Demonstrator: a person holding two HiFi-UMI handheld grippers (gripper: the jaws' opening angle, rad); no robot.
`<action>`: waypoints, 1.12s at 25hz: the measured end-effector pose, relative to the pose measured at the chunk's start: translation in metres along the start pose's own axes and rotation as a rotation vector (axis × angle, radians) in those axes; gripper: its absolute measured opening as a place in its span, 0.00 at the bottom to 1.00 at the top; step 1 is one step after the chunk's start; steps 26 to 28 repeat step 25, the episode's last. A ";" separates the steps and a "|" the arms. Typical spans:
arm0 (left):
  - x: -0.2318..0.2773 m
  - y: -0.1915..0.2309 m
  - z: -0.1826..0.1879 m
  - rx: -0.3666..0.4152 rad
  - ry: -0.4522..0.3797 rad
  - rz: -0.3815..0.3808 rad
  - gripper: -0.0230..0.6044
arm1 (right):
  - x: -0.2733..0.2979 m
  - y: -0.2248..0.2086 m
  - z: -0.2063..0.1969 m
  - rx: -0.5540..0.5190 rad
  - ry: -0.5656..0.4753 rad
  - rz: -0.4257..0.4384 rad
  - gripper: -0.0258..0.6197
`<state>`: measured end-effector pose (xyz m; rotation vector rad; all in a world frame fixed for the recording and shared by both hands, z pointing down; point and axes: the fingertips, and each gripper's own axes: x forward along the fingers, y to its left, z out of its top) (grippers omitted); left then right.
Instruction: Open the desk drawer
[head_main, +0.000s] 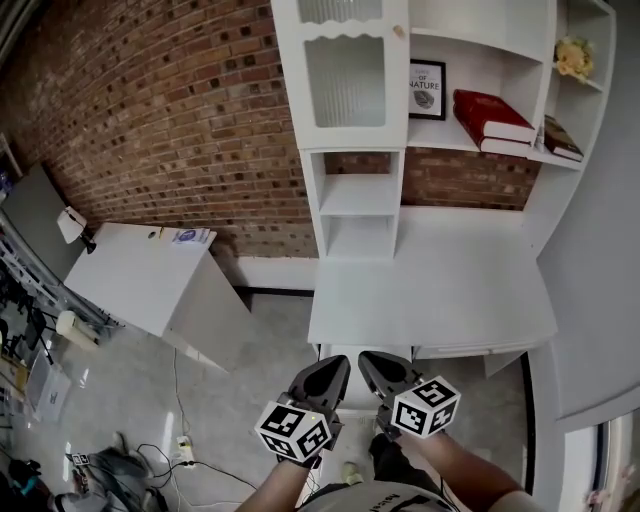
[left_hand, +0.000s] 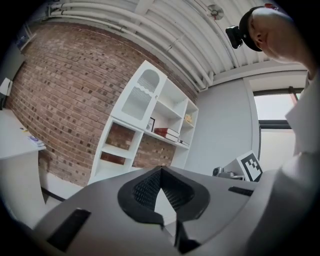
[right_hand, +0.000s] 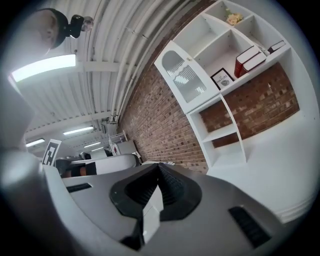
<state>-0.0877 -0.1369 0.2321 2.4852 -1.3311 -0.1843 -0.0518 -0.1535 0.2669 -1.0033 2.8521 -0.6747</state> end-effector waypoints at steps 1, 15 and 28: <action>0.000 -0.001 0.005 0.010 -0.007 -0.002 0.06 | 0.000 0.002 0.005 -0.013 -0.005 0.002 0.07; -0.008 -0.007 0.032 0.096 -0.047 0.002 0.05 | 0.005 0.023 0.025 -0.115 -0.023 0.005 0.07; -0.010 0.001 0.028 0.087 -0.056 0.015 0.05 | 0.011 0.024 0.020 -0.125 -0.008 0.006 0.07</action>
